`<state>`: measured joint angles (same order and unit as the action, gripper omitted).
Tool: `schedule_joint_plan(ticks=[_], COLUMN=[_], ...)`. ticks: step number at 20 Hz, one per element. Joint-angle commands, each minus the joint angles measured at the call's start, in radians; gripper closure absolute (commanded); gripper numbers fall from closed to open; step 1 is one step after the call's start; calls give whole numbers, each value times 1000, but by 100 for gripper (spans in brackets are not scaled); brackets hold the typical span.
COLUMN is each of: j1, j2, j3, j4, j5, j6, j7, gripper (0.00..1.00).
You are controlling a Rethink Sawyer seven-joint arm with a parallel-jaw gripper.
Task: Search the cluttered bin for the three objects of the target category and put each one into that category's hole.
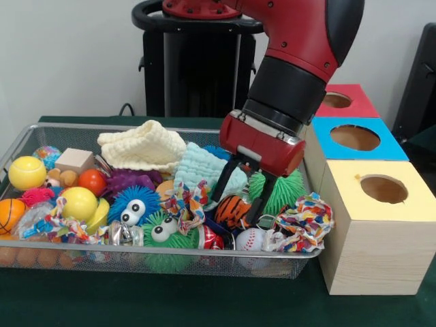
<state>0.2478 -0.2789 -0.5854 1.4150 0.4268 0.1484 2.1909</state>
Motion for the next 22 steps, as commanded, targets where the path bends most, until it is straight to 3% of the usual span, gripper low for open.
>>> schedule_joint_plan(ticks=[1,7,12,22], j1=[-1,25,56,82], j2=[51,54,81,111], j3=[19,-7,-60,-97], j4=[24,74,52,22], j5=[114,200,254,275], j6=[102,129,222,278], j7=[303,355,404,453], gripper=[0,0,0,0])
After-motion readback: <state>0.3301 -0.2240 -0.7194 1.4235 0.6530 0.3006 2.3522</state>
